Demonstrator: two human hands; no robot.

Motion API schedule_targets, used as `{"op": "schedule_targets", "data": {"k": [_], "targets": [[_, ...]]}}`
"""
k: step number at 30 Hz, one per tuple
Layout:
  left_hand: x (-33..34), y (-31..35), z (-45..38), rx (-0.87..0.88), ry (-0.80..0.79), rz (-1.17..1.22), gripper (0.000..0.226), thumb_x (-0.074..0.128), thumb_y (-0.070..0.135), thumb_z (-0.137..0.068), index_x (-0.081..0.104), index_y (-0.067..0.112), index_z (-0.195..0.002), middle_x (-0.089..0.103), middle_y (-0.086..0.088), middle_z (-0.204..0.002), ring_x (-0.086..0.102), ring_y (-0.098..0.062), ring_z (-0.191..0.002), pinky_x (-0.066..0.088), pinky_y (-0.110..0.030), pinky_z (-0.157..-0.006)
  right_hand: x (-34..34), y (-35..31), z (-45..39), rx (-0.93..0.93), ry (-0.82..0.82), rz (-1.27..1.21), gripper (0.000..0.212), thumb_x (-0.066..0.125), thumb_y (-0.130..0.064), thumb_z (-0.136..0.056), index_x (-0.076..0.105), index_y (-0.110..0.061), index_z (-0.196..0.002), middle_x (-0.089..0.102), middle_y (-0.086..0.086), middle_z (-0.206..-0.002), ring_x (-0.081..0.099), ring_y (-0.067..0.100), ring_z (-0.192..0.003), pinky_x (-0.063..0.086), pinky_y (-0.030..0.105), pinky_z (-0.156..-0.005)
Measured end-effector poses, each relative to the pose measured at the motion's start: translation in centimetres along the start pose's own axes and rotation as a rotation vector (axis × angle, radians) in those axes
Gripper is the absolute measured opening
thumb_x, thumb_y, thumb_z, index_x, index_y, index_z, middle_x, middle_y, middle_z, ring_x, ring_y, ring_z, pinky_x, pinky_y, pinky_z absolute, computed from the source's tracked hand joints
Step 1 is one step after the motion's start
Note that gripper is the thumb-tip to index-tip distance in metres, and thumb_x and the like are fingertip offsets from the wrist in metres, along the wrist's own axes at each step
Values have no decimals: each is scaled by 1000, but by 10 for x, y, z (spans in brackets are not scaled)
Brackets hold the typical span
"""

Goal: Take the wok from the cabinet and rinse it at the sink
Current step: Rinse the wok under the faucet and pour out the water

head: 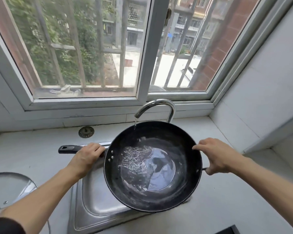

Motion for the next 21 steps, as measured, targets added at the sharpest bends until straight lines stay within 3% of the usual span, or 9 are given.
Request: {"op": "schedule_targets", "data": {"k": [7,12,16,21], "targets": [[29,10,-20,51,-1,35,37,78,1,-68,60,15,-97,60,-3,-91,56,-24,-80,54,-36,-65,-11,10,20,62,-20,29,86,71,-43,-58,42,-39,-138,52,-16,-120,44,13,-115,43,25,-89],[45,24,-31,92,4,32,27,49,7,-79,58,17,-103,59,-2,-95,53,-23,-84,54,-35,-70,-14,19,36,102,-59,27,86,71,-42,-58,41,-40,-139,51,-15,-122,42,13,-117,45,27,-89],[50,28,-36,85,-2,64,40,70,-3,-69,60,17,-102,60,-1,-96,53,-21,-85,53,-33,-68,-12,19,41,109,-54,27,86,71,-43,-57,42,-39,-139,52,-14,-120,43,14,-115,44,26,-87],[57,23,-37,74,0,83,38,72,-2,-72,59,17,-103,60,-1,-97,53,-22,-87,53,-35,-70,-8,15,41,101,-22,28,86,68,-45,-56,43,-37,-138,53,-13,-116,44,14,-112,46,27,-87]]}}
Point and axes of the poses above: each hand's wrist, its own z-axis away from the middle knuckle, its own x-axis out of the palm, y = z × x, the point moved 5 cm from there along -z, towards the middle knuckle
